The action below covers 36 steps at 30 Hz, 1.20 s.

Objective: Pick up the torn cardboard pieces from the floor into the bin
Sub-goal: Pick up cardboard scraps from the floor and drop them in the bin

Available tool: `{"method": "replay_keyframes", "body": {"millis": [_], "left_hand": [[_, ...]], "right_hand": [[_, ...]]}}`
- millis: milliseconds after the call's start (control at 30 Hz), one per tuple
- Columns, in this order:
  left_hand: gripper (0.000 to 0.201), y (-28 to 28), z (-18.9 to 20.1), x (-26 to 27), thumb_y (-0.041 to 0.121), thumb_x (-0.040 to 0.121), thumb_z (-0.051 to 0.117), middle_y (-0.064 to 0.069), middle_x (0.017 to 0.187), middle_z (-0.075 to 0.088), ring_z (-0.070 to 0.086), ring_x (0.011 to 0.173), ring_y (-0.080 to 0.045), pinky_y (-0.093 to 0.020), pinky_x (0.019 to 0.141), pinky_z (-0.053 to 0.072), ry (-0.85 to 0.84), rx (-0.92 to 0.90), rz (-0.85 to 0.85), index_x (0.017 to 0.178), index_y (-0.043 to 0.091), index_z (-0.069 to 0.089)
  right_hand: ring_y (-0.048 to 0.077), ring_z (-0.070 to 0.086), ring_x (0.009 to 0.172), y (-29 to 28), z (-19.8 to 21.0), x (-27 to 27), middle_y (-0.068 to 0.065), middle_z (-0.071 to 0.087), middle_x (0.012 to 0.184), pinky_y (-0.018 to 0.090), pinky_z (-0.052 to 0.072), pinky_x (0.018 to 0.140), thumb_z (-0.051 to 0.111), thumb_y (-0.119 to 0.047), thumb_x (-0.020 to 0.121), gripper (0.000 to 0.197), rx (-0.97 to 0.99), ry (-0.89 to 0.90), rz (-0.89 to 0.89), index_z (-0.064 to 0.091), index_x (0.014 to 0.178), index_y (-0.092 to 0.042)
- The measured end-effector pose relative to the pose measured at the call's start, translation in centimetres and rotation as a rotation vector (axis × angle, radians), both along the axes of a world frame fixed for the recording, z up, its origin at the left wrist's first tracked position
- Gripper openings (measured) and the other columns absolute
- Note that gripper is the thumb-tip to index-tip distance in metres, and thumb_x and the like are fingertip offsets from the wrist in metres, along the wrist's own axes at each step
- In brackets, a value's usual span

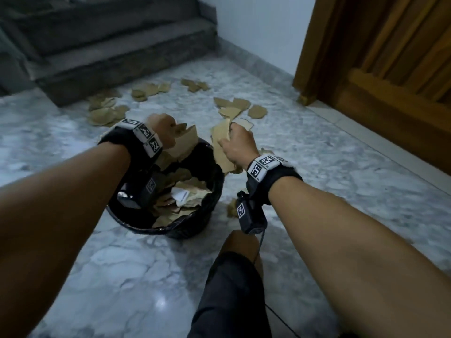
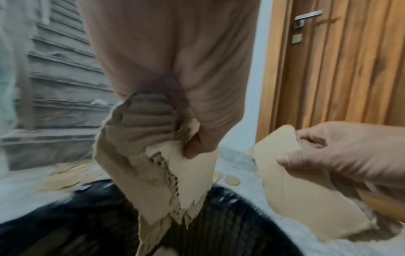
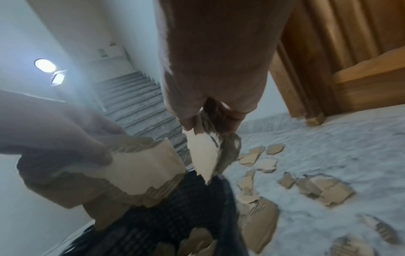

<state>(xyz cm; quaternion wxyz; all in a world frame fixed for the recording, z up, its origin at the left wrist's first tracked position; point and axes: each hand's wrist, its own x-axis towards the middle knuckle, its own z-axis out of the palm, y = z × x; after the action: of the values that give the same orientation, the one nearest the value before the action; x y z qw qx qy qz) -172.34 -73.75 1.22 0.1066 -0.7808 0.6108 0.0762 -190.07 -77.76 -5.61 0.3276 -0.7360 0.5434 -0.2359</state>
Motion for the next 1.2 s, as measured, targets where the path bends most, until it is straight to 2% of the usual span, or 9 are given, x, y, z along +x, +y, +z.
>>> {"method": "replay_keyframes", "body": {"millis": [167, 300, 400, 567, 700, 833, 933, 1033, 1200], "left_hand": [[0.029, 4.5, -3.2, 3.1, 0.017, 0.088, 0.06, -0.022, 0.108, 0.063, 0.061, 0.094, -0.034, -0.035, 0.072, 0.046, 0.055, 0.033, 0.107, 0.111, 0.0, 0.063], [0.028, 3.4, -3.3, 0.9, 0.024, 0.085, 0.062, -0.019, 0.099, 0.062, 0.056, 0.08, -0.03, -0.035, 0.065, 0.045, 0.089, -0.048, 0.074, 0.101, 0.001, 0.06], [0.013, 0.6, -2.9, -3.1, 0.019, 0.086, 0.058, -0.018, 0.093, 0.055, 0.054, 0.083, -0.03, -0.035, 0.069, 0.043, 0.126, -0.157, -0.003, 0.096, 0.01, 0.055], [0.042, -4.3, -4.7, -11.9, 0.023, 0.092, 0.057, -0.017, 0.132, 0.052, 0.05, 0.12, -0.033, -0.037, 0.094, 0.043, 0.229, -0.167, -0.166, 0.13, 0.008, 0.052], [0.04, -6.6, -8.6, -17.1, 0.025, 0.092, 0.056, -0.015, 0.128, 0.056, 0.052, 0.118, -0.033, -0.037, 0.092, 0.045, 0.234, -0.061, -0.26, 0.127, 0.007, 0.055], [0.043, -8.8, -14.9, -19.7, 0.032, 0.091, 0.057, -0.013, 0.132, 0.054, 0.051, 0.12, -0.031, -0.035, 0.094, 0.044, 0.223, 0.125, -0.271, 0.13, 0.013, 0.053], [0.052, -10.2, -19.6, -20.9, 0.038, 0.089, 0.06, -0.015, 0.136, 0.049, 0.048, 0.124, -0.033, -0.037, 0.097, 0.042, 0.207, 0.239, -0.276, 0.133, 0.013, 0.049], [0.067, -11.1, -24.1, -21.1, 0.042, 0.083, 0.067, -0.017, 0.138, 0.044, 0.045, 0.124, -0.036, -0.039, 0.098, 0.041, 0.184, 0.32, -0.239, 0.137, 0.012, 0.043], [0.1, -11.9, -29.0, -20.6, 0.046, 0.066, 0.081, -0.022, 0.138, 0.036, 0.04, 0.126, -0.044, -0.05, 0.104, 0.039, 0.141, 0.478, -0.115, 0.141, 0.006, 0.027]], "right_hand": [[0.028, 0.05, 0.077, 3.1, -1.0, 3.7, 0.008, 0.053, 0.085, 0.035, 0.041, 0.067, 0.055, -0.03, 0.093, 0.022, 0.055, 0.003, 0.065, 0.047, 0.089, -0.011], [0.03, 0.055, 0.076, 3.1, -2.0, 0.9, 0.011, 0.058, 0.082, 0.036, 0.044, 0.064, 0.056, -0.033, 0.091, 0.024, 0.062, 0.015, 0.024, 0.048, 0.083, -0.013], [0.031, 0.057, 0.076, 2.0, -2.2, -3.9, 0.01, 0.059, 0.08, 0.037, 0.045, 0.065, 0.055, -0.031, 0.091, 0.021, 0.046, 0.05, -0.055, 0.049, 0.08, -0.014], [0.031, 0.059, 0.072, -0.1, -3.4, -14.4, 0.016, 0.064, 0.08, 0.037, 0.049, 0.063, 0.056, -0.027, 0.093, 0.025, 0.04, 0.138, -0.205, 0.057, 0.082, -0.004], [0.03, 0.061, 0.076, -0.3, -6.3, -22.8, 0.012, 0.064, 0.082, 0.04, 0.054, 0.071, 0.06, -0.029, 0.093, 0.023, 0.142, 0.217, -0.321, 0.058, 0.085, -0.007], [0.032, 0.058, 0.074, 0.6, -10.8, -30.7, 0.011, 0.06, 0.079, 0.032, 0.045, 0.059, 0.054, -0.024, 0.094, 0.021, 0.25, 0.338, -0.446, 0.055, 0.081, -0.008], [0.034, 0.059, 0.09, 0.4, -15.0, -34.5, 0.013, 0.062, 0.099, 0.032, 0.045, 0.068, 0.06, -0.028, 0.09, 0.018, 0.33, 0.426, -0.477, 0.059, 0.091, -0.01], [0.036, 0.055, 0.106, -1.2, -19.4, -35.5, 0.015, 0.05, 0.123, 0.038, 0.047, 0.085, 0.062, -0.036, 0.091, 0.035, 0.43, 0.488, -0.447, 0.057, 0.113, -0.01], [0.044, 0.047, 0.12, -5.9, -24.9, -34.8, 0.019, 0.034, 0.139, 0.049, 0.044, 0.1, 0.064, -0.039, 0.089, 0.06, 0.494, 0.5, -0.425, 0.042, 0.14, -0.016]]}}
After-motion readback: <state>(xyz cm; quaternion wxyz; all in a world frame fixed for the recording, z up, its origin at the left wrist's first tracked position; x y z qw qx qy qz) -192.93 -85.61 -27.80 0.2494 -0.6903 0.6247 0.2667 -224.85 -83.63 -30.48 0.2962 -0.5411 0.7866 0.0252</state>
